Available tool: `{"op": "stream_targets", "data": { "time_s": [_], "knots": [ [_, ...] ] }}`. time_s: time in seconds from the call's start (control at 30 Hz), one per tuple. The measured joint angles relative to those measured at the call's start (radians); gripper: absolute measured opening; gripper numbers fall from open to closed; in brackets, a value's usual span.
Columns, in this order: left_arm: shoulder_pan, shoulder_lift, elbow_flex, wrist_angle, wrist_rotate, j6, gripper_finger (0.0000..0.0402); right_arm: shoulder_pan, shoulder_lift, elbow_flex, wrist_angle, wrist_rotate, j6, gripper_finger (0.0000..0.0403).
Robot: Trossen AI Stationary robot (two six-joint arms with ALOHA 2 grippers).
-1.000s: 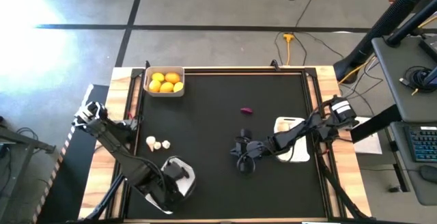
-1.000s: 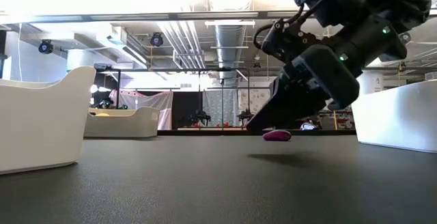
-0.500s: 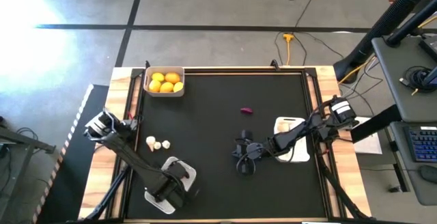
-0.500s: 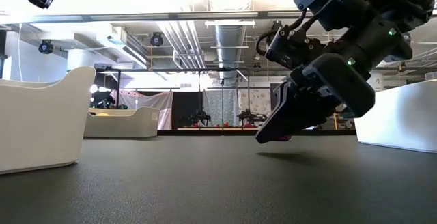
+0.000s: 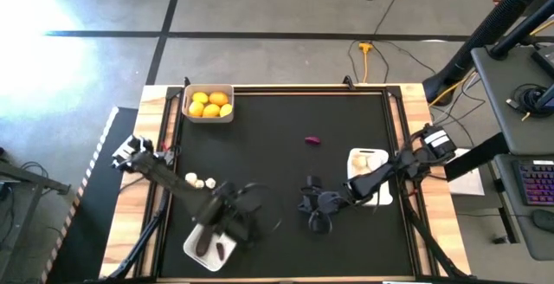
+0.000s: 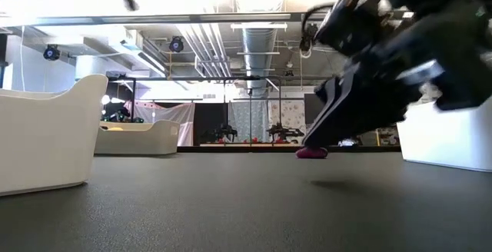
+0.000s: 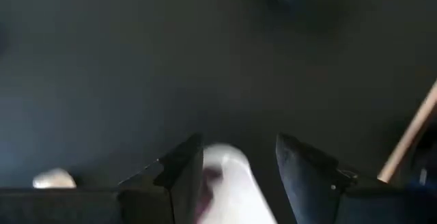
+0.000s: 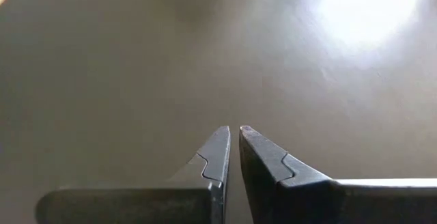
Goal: Sort produce into baskets
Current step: Put the eggplant into the bottom left white bin
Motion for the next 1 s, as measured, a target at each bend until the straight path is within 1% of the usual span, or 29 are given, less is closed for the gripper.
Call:
{"op": "stream_targets", "data": {
  "time_s": [0.07,0.17,0.27,0.37,0.47,0.57,0.67,0.73,0.8,0.9,1.0],
  "knots": [
    [0.052,0.0,0.041,0.0,-0.019,0.062,0.0168,0.022,-0.024,0.0,-0.003,0.0,-0.019,0.0027],
    [0.13,0.0,0.072,0.014,-0.028,0.196,0.0168,0.053,-0.074,0.0,-0.031,0.0,-0.035,0.0027],
    [0.209,0.002,0.065,0.043,-0.071,0.338,0.0168,0.081,-0.121,0.0,-0.09,0.001,-0.041,0.0027],
    [0.291,0.002,0.036,0.109,-0.066,0.46,0.0172,0.106,-0.15,-0.005,-0.122,0.008,-0.041,0.0027],
    [0.364,0.002,-0.011,0.254,-0.039,0.573,0.0186,0.12,-0.153,-0.006,-0.14,0.008,-0.042,0.0027],
    [0.419,0.004,-0.047,0.399,-0.019,0.69,0.0208,0.124,-0.153,-0.006,-0.172,0.008,-0.045,0.0027],
    [0.467,0.008,-0.089,0.562,-0.019,0.784,0.0235,0.129,-0.174,-0.006,-0.286,0.02,-0.025,0.0027],
    [0.496,0.018,-0.113,0.632,-0.02,0.818,0.0252,0.143,-0.207,-0.004,-0.36,0.087,0.012,0.0027],
    [0.524,0.032,-0.126,0.693,-0.02,0.845,0.0267,0.167,-0.248,-0.002,-0.435,0.197,0.051,0.0027],
    [0.562,0.069,-0.139,0.718,-0.019,0.866,0.0283,0.211,-0.309,-0.004,-0.556,0.361,0.125,0.0027],
    [0.592,0.116,-0.139,0.733,-0.007,0.899,0.0289,0.263,-0.369,-0.005,-0.645,0.452,0.201,0.0027]
  ]
}}
